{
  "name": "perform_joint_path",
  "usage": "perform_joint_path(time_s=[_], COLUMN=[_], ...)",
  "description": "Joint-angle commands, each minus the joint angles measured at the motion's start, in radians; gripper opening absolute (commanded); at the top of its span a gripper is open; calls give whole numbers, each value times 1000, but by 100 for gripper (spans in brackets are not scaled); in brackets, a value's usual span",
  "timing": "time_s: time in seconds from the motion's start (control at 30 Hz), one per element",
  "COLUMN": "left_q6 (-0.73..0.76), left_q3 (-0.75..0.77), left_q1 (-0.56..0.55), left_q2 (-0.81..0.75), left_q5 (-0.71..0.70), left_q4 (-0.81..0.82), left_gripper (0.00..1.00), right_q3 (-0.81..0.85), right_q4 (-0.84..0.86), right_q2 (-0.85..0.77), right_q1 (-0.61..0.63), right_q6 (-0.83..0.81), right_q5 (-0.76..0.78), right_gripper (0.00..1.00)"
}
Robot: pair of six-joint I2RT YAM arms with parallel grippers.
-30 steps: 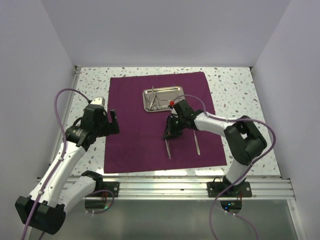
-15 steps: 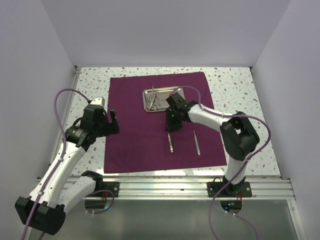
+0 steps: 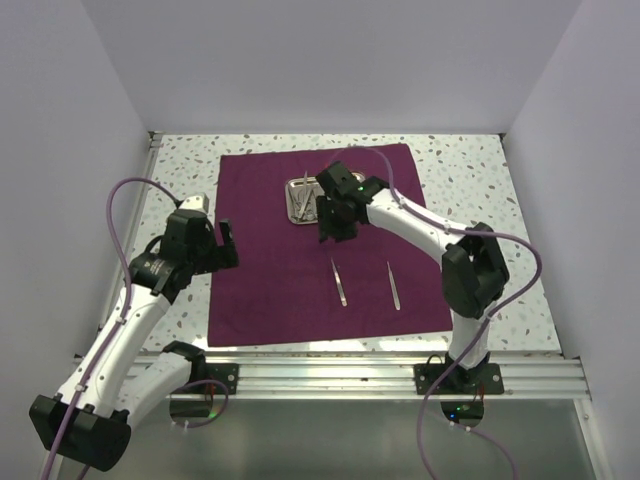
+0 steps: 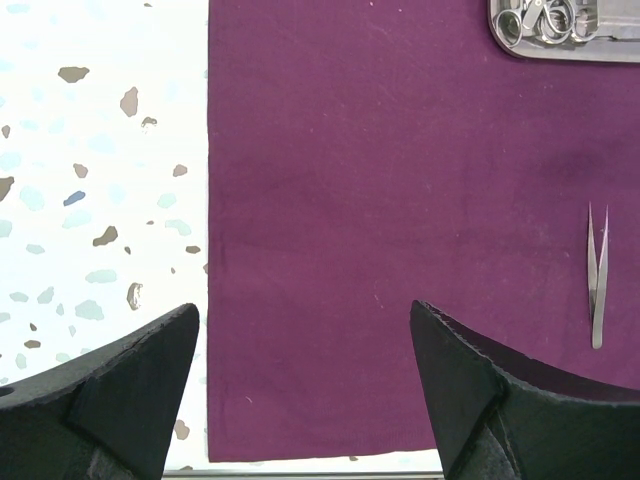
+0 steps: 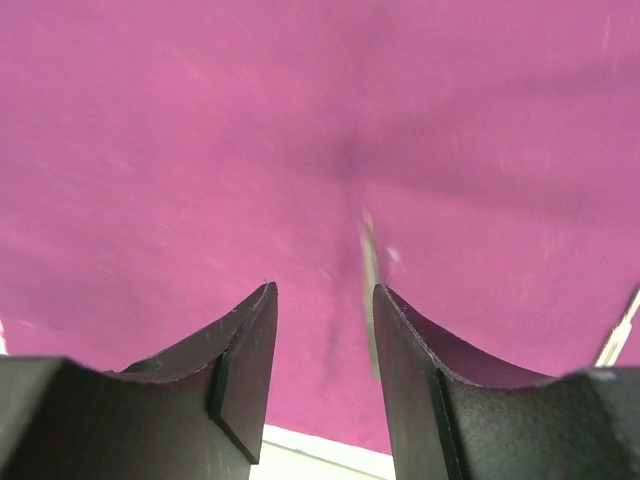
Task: Open and lay out the surgical kit
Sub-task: Place the medical item in the surgical kit, then pick up the medical item from the container.
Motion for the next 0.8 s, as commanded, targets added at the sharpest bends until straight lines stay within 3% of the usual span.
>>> perform_joint_path(time_s=[0.0, 0.17, 0.4, 0.77], left_q6=[-5, -5, -9, -9], left_q3=[-3, -6, -9, -9], left_q1=[-5, -5, -5, -5], left_q2=[-17, -21, -44, -41], left_q5=[-8, -4, -10, -10], left_q4=[24, 25, 30, 30], left_gripper=[90, 90, 90, 90], right_q3=[191, 542, 882, 951], right_q4=[-34, -124, -221, -203], right_q2=[60, 259, 512, 644], right_q1=[-1, -10, -44, -68], right_q6=[-59, -119, -147, -182], right_q5=[51, 105, 213, 269], right_gripper=[47, 46, 44, 39])
